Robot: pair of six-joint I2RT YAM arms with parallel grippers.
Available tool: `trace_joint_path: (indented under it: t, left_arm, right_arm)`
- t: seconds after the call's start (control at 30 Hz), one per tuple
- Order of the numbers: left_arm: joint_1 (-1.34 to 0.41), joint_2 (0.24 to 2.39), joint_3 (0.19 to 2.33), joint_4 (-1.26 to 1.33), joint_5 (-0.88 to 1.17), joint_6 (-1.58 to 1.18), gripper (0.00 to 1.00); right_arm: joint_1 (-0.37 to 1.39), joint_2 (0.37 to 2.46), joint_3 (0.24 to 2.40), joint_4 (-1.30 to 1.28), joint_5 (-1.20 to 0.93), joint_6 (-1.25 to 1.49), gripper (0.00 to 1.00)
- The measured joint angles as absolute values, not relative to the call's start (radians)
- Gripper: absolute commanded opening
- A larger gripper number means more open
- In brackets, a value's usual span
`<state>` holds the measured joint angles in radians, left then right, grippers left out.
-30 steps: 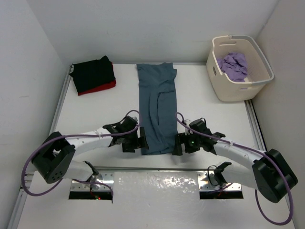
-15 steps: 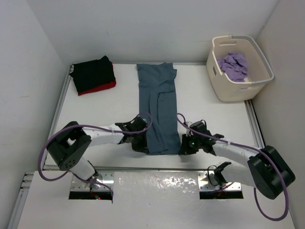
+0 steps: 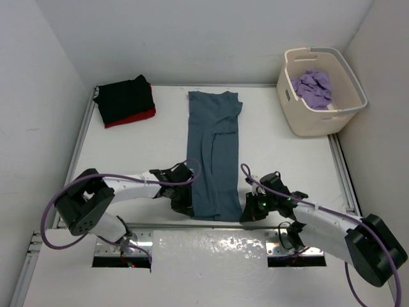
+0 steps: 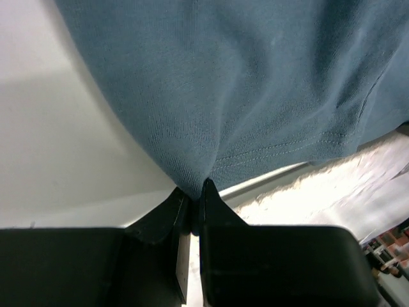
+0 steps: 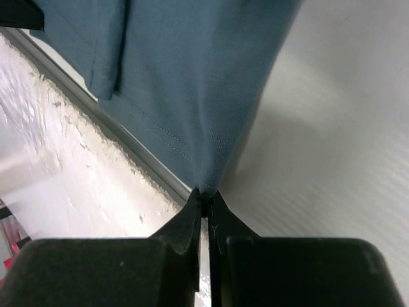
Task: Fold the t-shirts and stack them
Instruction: Rotate the tshirt 90 degrees
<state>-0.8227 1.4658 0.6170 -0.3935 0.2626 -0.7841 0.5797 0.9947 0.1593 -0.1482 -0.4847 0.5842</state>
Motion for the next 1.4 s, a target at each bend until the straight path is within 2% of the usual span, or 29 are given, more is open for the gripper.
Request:
trace_joint_path:
  t: [0.17, 0.43, 0.6, 0.63, 0.67, 0.7, 0.73, 0.77, 0.8, 0.97, 1.03, 1.2, 1.4]
  left_arm:
    - [-0.833, 1.457, 0.62, -0.41, 0.282, -0.772, 0.0]
    - [-0.833, 1.451, 0.695, -0.429, 0.262, -0.76, 0.0]
    - [-0.833, 1.443, 0.66, -0.44, 0.256, -0.76, 0.0]
    - [-0.833, 1.441, 0.644, -0.445, 0.256, -0.759, 0.07]
    - [-0.833, 1.44, 0.623, -0.448, 0.257, -0.757, 0.42]
    - [-0.833, 1.44, 0.605, -0.45, 0.26, -0.749, 0.65]
    - [-0.831, 1.439, 0.599, -0.464, 0.29, -0.75, 0.73]
    - [-0.832, 1.434, 0.605, -0.476, 0.322, -0.754, 0.77]
    - [-0.836, 1.432, 0.617, -0.484, 0.329, -0.75, 0.78]
    - [-0.846, 1.44, 0.701, -0.604, 0.263, -0.694, 0.78]
    - [-0.846, 1.431, 0.765, -0.653, 0.234, -0.683, 0.72]
    - [-0.904, 1.418, 0.934, -0.667, 0.18, -0.668, 0.67]
    - [-1.044, 1.529, 1.05, -0.628, 0.15, -0.656, 0.54]
  right_arm:
    - [0.58, 0.979, 0.18, -0.191, -0.476, 0.585, 0.0]
    - [0.583, 1.005, 0.346, -0.241, -0.417, 0.558, 0.0]
    - [0.584, 1.044, 0.347, -0.29, -0.427, 0.55, 0.0]
    - [0.585, 1.043, 0.337, -0.31, -0.428, 0.55, 0.0]
    - [0.585, 1.042, 0.324, -0.324, -0.429, 0.55, 0.11]
    - [0.586, 1.041, 0.302, -0.332, -0.432, 0.551, 0.22]
    - [0.587, 1.04, 0.281, -0.352, -0.43, 0.554, 0.3]
    - [0.587, 1.04, 0.264, -0.375, -0.429, 0.551, 0.48]
    - [0.588, 1.04, 0.255, -0.41, -0.46, 0.557, 0.52]
    - [0.602, 0.995, 0.298, -0.495, -0.434, 0.52, 0.59]
    - [0.602, 0.972, 0.324, -0.529, -0.418, 0.501, 0.6]
    - [0.602, 0.926, 0.383, -0.553, -0.389, 0.477, 0.62]
    - [0.601, 0.849, 0.396, -0.572, -0.247, 0.493, 0.62]
